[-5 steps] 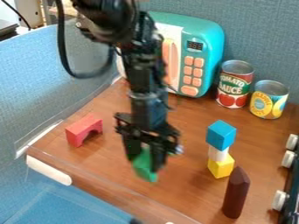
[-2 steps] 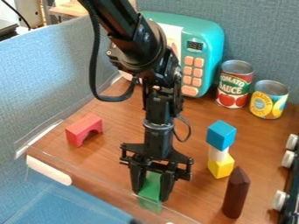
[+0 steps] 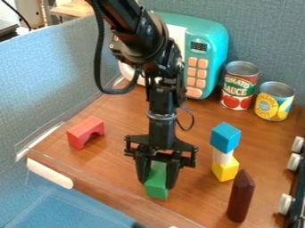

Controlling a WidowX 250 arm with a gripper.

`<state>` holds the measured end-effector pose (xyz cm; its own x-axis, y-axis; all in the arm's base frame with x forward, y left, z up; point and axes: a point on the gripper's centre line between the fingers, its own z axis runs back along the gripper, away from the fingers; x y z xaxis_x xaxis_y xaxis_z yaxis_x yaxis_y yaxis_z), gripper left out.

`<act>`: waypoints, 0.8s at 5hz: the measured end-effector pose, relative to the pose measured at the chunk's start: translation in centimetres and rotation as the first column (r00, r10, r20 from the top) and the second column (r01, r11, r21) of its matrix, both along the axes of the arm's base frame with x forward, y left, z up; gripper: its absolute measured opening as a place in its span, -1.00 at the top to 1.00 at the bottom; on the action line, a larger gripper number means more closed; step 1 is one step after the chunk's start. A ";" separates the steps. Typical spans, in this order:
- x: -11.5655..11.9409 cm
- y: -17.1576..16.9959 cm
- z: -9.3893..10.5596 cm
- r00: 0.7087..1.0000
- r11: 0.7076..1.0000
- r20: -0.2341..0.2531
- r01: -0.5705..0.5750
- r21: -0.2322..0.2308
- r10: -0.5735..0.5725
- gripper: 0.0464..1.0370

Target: Move the green arch next to the block tower

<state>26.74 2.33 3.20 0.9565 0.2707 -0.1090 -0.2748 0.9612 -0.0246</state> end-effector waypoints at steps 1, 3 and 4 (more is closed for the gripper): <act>1.9 0.4 1.6 0.999 1.000 0.042 -0.010 0.019 0.010 -0.09; 4.4 -0.5 1.1 0.999 0.999 0.027 0.016 0.041 -0.017 -0.09; 4.1 -0.3 0.0 0.996 0.995 -0.018 -0.089 0.048 0.090 -0.09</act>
